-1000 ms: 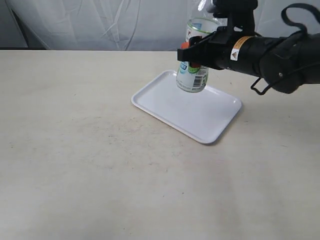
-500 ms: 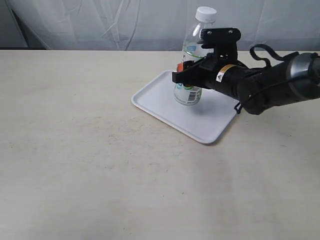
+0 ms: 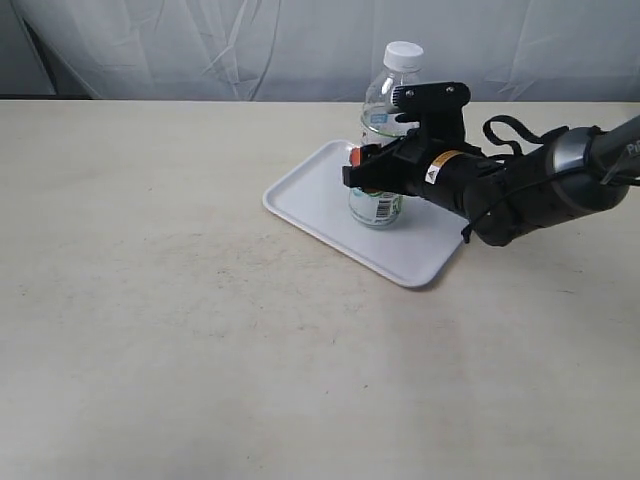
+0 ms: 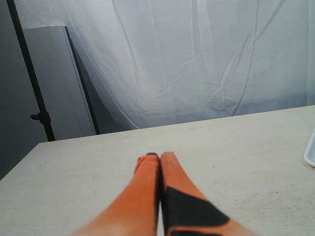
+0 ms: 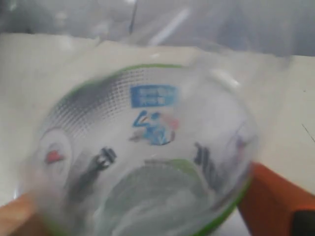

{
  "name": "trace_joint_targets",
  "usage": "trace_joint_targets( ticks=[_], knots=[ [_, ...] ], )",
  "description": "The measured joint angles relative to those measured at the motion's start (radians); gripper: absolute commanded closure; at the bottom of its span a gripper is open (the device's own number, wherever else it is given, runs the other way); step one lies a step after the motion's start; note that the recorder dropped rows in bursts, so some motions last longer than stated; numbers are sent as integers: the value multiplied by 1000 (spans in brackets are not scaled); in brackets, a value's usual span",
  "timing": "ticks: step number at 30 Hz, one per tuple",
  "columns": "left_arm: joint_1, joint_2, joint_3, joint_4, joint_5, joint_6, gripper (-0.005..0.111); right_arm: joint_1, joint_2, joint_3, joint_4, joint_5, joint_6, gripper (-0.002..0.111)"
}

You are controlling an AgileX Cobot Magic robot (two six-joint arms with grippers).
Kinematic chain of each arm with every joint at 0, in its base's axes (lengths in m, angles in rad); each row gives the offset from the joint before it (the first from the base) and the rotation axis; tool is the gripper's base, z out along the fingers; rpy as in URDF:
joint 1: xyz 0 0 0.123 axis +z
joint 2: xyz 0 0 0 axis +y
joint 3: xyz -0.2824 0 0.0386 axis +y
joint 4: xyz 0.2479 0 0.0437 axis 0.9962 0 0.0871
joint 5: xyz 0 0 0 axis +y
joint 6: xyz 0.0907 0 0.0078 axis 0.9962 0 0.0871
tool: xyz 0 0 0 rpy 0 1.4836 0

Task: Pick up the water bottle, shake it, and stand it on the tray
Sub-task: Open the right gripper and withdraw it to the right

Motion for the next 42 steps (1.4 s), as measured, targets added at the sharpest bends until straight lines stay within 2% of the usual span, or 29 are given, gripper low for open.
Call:
trace_joint_targets(
  ticks=[3,8,16,18,20,22,23,26,28,31,35,38,42],
  knots=[
    [0,0,0,0,0,0,107,0,-5,0,-2,-5,0,4],
    [0,0,0,0,0,0,107,0,-54,0,-4,39,0,4],
    [0,0,0,0,0,0,107,39,-193,25,-4,330,6,4],
    [0,0,0,0,0,0,107,76,-219,63,18,376,6,10],
    [0,0,0,0,0,0,107,100,-237,95,48,417,6,37],
    [0,0,0,0,0,0,107,95,-245,114,81,455,6,110],
    [0,0,0,0,0,0,107,80,-245,120,89,469,6,105],
    [0,0,0,0,0,0,107,-2,-249,122,98,519,9,109],
    [0,0,0,0,0,0,107,-92,-259,122,98,562,9,109],
    [0,0,0,0,0,0,107,-282,-291,122,90,649,4,109],
    [0,0,0,0,0,0,107,-423,-368,145,74,667,2,109],
    [0,0,0,0,0,0,107,-468,-459,195,63,617,0,109],
    [0,0,0,0,0,0,107,-473,-612,285,54,533,2,109]
  ],
)
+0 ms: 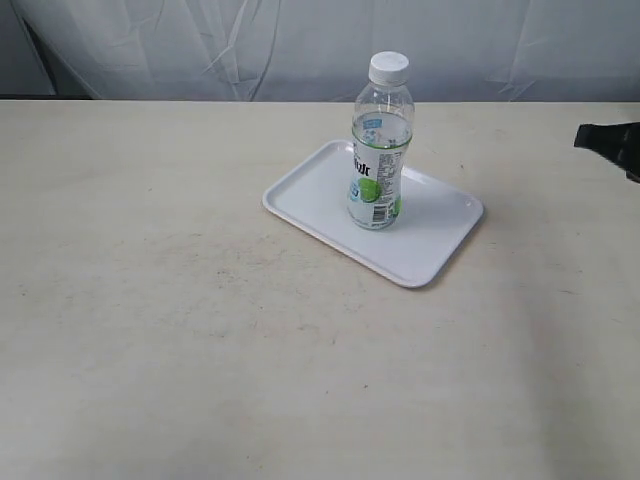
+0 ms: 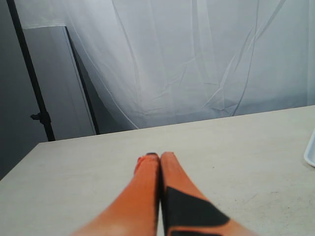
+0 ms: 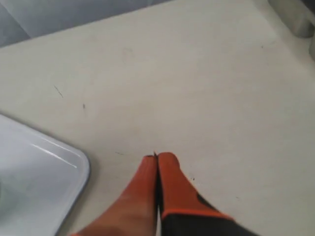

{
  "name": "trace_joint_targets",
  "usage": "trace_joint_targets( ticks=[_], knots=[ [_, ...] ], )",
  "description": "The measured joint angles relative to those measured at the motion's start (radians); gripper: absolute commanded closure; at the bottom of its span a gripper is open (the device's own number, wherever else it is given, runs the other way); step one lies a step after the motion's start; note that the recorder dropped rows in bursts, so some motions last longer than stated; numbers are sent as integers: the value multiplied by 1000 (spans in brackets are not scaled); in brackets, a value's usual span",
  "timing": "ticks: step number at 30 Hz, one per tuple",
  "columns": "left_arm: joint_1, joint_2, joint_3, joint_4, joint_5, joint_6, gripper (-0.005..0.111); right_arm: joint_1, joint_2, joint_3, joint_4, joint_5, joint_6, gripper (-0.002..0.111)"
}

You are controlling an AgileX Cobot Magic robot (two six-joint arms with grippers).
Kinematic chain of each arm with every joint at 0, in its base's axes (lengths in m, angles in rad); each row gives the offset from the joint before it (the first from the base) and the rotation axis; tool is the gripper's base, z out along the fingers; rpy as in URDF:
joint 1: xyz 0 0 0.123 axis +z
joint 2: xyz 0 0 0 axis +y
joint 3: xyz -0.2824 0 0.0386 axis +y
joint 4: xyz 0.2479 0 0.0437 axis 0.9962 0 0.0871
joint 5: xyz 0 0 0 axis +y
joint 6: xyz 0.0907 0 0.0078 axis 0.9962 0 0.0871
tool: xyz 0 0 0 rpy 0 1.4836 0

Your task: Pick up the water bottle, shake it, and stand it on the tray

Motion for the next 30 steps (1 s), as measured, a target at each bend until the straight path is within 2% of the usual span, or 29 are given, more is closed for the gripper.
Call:
trace_joint_targets(
  ticks=[13,23,30],
  knots=[
    [0,0,0,0,0,0,107,78,-515,277,0,-179,0,109],
    [0,0,0,0,0,0,107,82,-869,433,0,-117,2,109],
    [0,0,0,0,0,0,107,82,-966,438,0,-114,4,109]
  ],
)
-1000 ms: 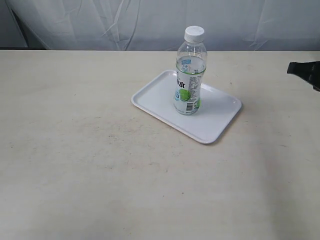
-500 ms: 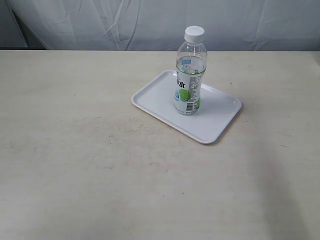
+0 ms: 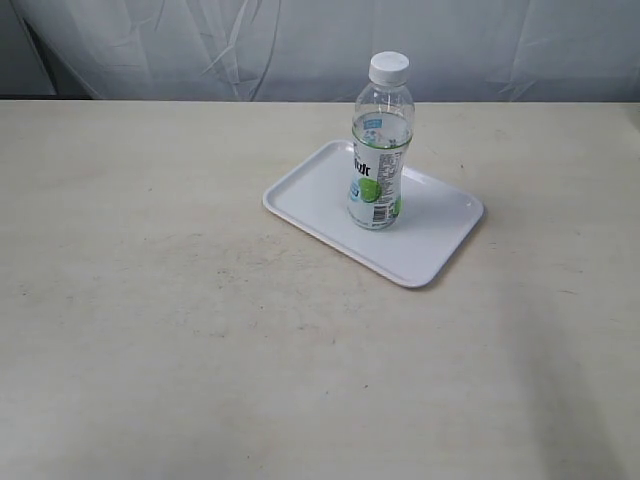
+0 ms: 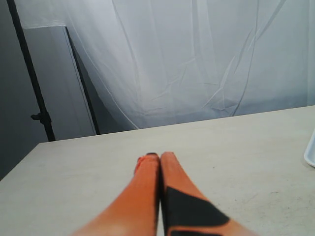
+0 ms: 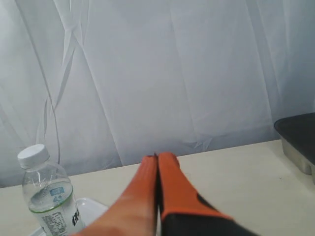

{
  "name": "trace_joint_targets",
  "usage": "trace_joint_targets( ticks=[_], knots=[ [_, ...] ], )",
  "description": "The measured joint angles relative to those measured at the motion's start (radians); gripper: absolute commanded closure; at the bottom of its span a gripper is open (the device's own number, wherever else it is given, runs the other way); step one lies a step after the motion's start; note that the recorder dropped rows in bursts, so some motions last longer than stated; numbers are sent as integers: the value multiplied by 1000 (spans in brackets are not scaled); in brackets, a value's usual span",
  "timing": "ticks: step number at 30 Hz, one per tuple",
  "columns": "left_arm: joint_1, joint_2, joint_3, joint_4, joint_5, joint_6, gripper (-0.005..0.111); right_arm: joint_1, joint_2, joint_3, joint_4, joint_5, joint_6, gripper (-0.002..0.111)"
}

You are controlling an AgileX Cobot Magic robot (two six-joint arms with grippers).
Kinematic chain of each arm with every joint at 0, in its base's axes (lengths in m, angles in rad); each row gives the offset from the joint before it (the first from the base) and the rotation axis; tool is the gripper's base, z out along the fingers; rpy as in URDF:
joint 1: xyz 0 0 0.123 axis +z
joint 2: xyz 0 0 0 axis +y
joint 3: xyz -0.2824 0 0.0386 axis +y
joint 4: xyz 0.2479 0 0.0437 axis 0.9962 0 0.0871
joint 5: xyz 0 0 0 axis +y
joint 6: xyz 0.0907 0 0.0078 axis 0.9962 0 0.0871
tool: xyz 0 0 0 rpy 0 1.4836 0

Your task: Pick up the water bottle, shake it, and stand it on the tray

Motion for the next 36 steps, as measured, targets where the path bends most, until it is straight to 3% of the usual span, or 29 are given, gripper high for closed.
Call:
trace_joint_targets(
  ticks=[26,29,33,36],
  knots=[
    [0,0,0,0,0,0,107,0,-25,0,0,19,0,109],
    [0,0,0,0,0,0,107,-14,-82,0,0,132,0,109],
    [0,0,0,0,0,0,107,-68,-214,2,-44,440,-2,109],
    [0,0,0,0,0,0,107,-105,-316,31,-120,503,-2,109]
  ],
)
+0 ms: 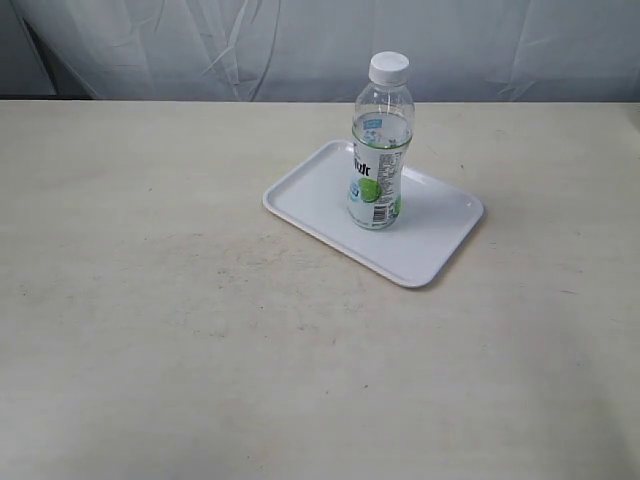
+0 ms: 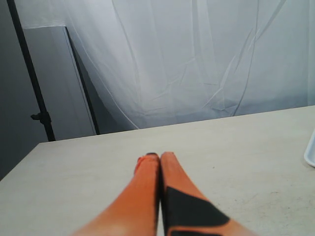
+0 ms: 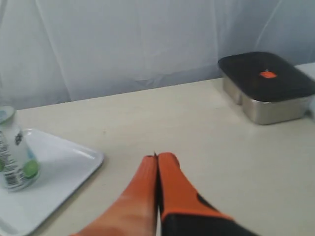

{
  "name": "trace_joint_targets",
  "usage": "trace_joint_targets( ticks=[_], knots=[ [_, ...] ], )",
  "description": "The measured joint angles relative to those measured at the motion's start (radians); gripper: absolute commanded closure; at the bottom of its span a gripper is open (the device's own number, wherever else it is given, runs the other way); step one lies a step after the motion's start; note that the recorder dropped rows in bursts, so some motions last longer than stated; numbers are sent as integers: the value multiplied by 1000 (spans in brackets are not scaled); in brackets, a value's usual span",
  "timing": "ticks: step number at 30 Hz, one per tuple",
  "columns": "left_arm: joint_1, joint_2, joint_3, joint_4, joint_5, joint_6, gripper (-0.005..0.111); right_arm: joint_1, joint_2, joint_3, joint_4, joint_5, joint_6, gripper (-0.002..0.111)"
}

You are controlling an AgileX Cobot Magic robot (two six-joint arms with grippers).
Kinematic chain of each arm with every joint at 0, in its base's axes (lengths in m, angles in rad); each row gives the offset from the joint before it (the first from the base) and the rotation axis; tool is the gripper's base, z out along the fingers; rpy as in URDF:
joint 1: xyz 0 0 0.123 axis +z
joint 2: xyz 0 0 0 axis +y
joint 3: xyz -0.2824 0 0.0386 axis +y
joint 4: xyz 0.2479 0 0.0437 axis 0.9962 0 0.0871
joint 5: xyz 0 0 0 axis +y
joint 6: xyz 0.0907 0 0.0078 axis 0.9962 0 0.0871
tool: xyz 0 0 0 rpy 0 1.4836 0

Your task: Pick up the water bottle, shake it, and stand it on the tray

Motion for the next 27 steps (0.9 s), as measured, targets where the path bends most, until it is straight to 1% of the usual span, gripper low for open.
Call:
trace_joint_targets(
  ticks=[4,9,13,18,23,27],
  knots=[
    [0,0,0,0,0,0,107,-34,-110,82,-114,-89,27,109],
    [0,0,0,0,0,0,107,-40,-131,189,-131,-153,57,109],
    [0,0,0,0,0,0,107,-40,-131,198,-122,-139,66,109],
    [0,0,0,0,0,0,107,-40,-131,200,-116,-65,66,109],
    [0,0,0,0,0,0,107,-40,-131,202,-51,-55,67,109],
    [0,0,0,0,0,0,107,-40,-131,202,-36,-55,67,109]
  ],
)
